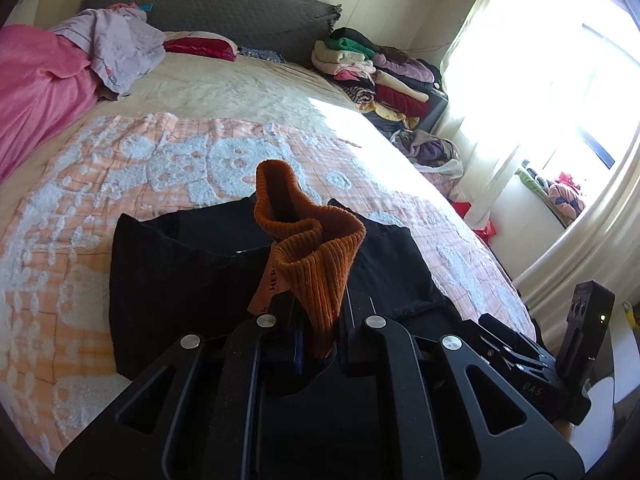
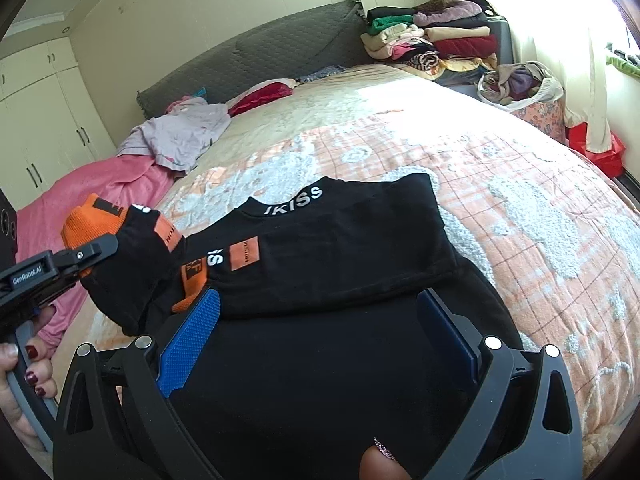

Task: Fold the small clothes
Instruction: 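Carry the sleeve across the shirt with the left tool onto the folded sleeve, release, then grasp the placed orange cuff with the right tool and straighten it, then lower the cuff onto the shirt and open the right tool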

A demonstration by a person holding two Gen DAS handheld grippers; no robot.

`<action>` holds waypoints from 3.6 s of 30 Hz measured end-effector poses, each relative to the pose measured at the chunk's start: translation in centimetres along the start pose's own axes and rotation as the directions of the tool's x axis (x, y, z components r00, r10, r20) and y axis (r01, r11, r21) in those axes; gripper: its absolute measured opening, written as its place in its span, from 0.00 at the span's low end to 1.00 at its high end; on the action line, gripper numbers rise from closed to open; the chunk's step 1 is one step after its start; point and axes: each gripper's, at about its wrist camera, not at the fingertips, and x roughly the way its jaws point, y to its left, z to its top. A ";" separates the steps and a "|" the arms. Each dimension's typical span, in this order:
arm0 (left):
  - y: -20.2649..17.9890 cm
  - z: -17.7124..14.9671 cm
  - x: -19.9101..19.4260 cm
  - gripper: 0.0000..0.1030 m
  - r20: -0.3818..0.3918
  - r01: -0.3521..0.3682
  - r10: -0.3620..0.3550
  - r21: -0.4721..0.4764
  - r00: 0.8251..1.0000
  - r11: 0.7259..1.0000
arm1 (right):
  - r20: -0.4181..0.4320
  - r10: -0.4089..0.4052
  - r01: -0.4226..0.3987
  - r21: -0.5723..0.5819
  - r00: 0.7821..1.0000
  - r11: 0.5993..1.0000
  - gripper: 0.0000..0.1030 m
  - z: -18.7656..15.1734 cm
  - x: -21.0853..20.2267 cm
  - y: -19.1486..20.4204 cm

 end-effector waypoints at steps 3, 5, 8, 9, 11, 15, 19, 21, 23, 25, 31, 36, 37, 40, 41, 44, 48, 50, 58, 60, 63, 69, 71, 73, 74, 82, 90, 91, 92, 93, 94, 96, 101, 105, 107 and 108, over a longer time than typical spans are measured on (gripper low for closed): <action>-0.5 -0.5 1.1 0.05 -0.034 0.023 -0.022 0.022 0.999 1.000 | -0.001 -0.013 0.013 0.008 1.000 1.000 0.95 0.0 0.1 -0.5; -0.5 -0.9 1.7 0.05 -0.057 0.039 -0.038 0.027 0.998 0.999 | 0.000 -0.024 0.024 0.015 1.000 1.000 0.95 0.0 0.2 -0.9; -0.7 -1.3 2.8 0.05 -0.083 0.054 -0.050 0.042 0.995 0.998 | -0.002 -0.035 0.035 0.023 0.999 0.999 0.95 0.1 0.3 -1.3; -0.8 -1.5 3.0 0.06 -0.088 0.060 -0.056 0.042 0.995 0.997 | -0.003 -0.039 0.039 0.026 0.999 0.999 0.95 0.1 0.4 -1.4; -0.8 -1.7 3.6 0.09 -0.105 0.083 -0.078 0.039 0.991 0.996 | -0.004 -0.053 0.053 0.030 0.999 0.998 0.95 0.1 0.5 -1.7; -0.3 -2.1 4.4 0.27 -0.135 0.120 -0.117 0.011 0.984 0.993 | -0.011 -0.065 0.065 0.036 0.998 0.997 0.95 0.0 0.9 -1.7; 0.4 -2.2 4.4 0.39 -0.146 0.126 -0.126 -0.003 0.981 0.992 | -0.025 -0.056 0.057 0.030 0.998 0.998 0.95 -0.2 1.5 -1.3; 0.9 -2.1 4.2 0.40 -0.139 0.094 -0.093 0.002 0.986 0.996 | -0.050 -0.021 0.022 0.028 0.999 0.999 0.95 -0.5 2.2 -0.8; 1.8 -1.9 4.0 0.45 -0.132 0.051 -0.051 -0.005 0.990 0.999 | -0.080 0.007 -0.006 0.020 0.997 1.000 0.95 -0.8 3.0 -0.1; 2.8 -1.6 3.7 0.52 -0.123 0.007 -0.009 -0.011 0.992 1.000 | -0.108 0.015 -0.016 -0.010 0.994 1.000 0.95 -1.2 3.8 0.8; 5.4 -0.5 2.6 0.65 -0.073 -0.115 0.114 -0.014 0.991 0.993 | -0.211 0.049 -0.055 -0.022 0.976 0.998 0.95 -2.5 6.7 2.4; 7.6 0.2 1.7 0.68 -0.037 -0.193 0.192 -0.038 0.981 0.980 | -0.247 0.055 -0.061 -0.016 0.967 0.998 0.82 -3.7 8.4 3.0; 7.9 0.2 1.5 0.68 -0.033 -0.200 0.198 -0.047 0.980 0.979 | -0.243 0.051 -0.058 -0.022 0.969 0.998 0.79 -3.8 8.6 3.2; 8.9 0.6 0.9 0.72 -0.014 -0.216 0.215 -0.077 0.976 0.973 | -0.236 0.065 -0.074 -0.030 0.970 0.997 0.55 -3.8 8.8 3.6; 9.3 0.7 0.7 0.72 -0.008 -0.222 0.222 -0.086 0.975 0.971 | -0.236 0.066 -0.077 -0.039 0.969 0.996 0.50 -3.9 8.9 3.6; 10.4 1.0 0.1 0.73 0.003 -0.229 0.231 -0.120 0.973 0.966 | -0.235 0.081 -0.102 -0.078 0.969 0.992 0.31 -3.6 9.1 4.0; 11.4 1.2 -0.3 0.73 0.008 -0.241 0.245 -0.150 0.970 0.959 | -0.209 0.111 -0.138 -0.115 0.972 0.984 0.15 -2.3 8.7 4.8; 11.7 1.2 -0.4 0.73 0.010 -0.243 0.248 -0.160 0.969 0.957 | -0.178 0.103 -0.133 -0.168 0.979 0.977 0.14 -1.4 8.1 5.5; 12.1 1.3 -0.5 0.73 0.012 -0.252 0.258 -0.166 0.966 0.953 | -0.064 0.033 -0.049 -0.280 0.997 0.959 0.13 4.0 6.6 5.4; 12.1 1.3 -0.5 0.73 0.015 -0.259 0.265 -0.170 0.964 0.951 | -0.046 0.003 -0.017 -0.292 0.999 0.956 0.13 5.3 6.8 4.8; 12.1 1.4 -0.2 0.73 0.018 -0.263 0.270 -0.170 0.963 0.950 | -0.032 -0.043 0.032 -0.306 0.999 0.952 0.13 6.5 7.3 3.7; 11.1 1.6 1.0 0.73 0.009 -0.282 0.285 -0.121 0.958 0.952 | -0.014 -0.092 0.084 -0.300 0.996 0.950 0.13 6.9 7.7 1.4; 10.4 1.5 1.6 0.73 0.006 -0.284 0.286 -0.088 0.958 0.955 | -0.012 -0.098 0.089 -0.300 0.995 0.950 0.13 6.6 7.8 1.0; 9.4 1.4 2.3 0.73 0.000 -0.291 0.291 -0.047 0.957 0.956 | -0.013 -0.102 0.094 -0.300 0.995 0.949 0.13 6.5 8.0 0.9; 9.0 1.4 2.7 0.73 -0.003 -0.291 0.291 -0.030 0.957 0.956 | -0.013 -0.104 0.095 -0.299 0.995 0.949 0.13 6.4 8.0 0.8; 6.7 0.3 5.5 0.73 -0.032 -0.297 0.300 0.069 0.953 0.952 | -0.011 -0.143 0.132 -0.315 0.990 0.940 0.13 6.1 8.7 1.0; 6.2 -0.3 6.8 0.73 -0.061 -0.295 0.302 0.104 0.951 0.950 | -0.014 -0.176 0.162 -0.315 0.984 0.935 0.14 6.0 9.3 0.7; 6.2 -0.3 6.8 0.73 -0.060 -0.295 0.302 0.103 0.951 0.950 | -0.014 -0.180 0.166 -0.315 0.984 0.934 0.15 6.0 9.4 0.6; 6.2 -0.3 6.8 0.73 -0.061 -0.295 0.302 0.104 0.951 0.950 | -0.014 -0.185 0.171 -0.315 0.983 0.934 0.15 6.0 9.5 0.6; 6.3 -0.3 6.8 0.73 -0.061 -0.296 0.303 0.102 0.951 0.950 | -0.014 -0.192 0.177 -0.316 0.981 0.932 0.17 6.0 9.6 0.6; 6.3 -0.3 6.8 0.73 -0.060 -0.295 0.302 0.100 0.951 0.950 | -0.014 -0.202 0.187 -0.316 0.979 0.930 0.19 5.9 9.7 0.5; 6.5 -0.3 6.8 0.73 -0.059 -0.293 0.299 0.097 0.952 0.951 | -0.011 -0.225 0.211 -0.309 0.974 0.927 0.28 6.0 9.8 0.1; 6.3 -0.2 6.7 0.73 -0.051 -0.276 0.281 0.094 0.958 0.957 | -0.008 -0.253 0.241 -0.268 0.968 0.933 0.28 6.1 9.4 -1.2; 5.4 -0.2 7.5 0.63 -0.064 -0.252 0.261 0.120 0.963 0.960 | -0.014 -0.231 0.219 -0.264 0.973 0.939 0.28 5.9 8.8 -1.4; 5.0 -0.4 8.2 0.58 -0.081 -0.238 0.250 0.135 0.965 0.962 | -0.027 -0.203 0.189 -0.272 0.979 0.944 0.29 5.5 8.7 -0.9; 4.8 -0.5 8.5 0.58 -0.089 -0.236 0.249 0.140 0.964 0.962 | -0.035 -0.190 0.172 -0.281 0.981 0.944 0.30 5.3 8.7 -0.6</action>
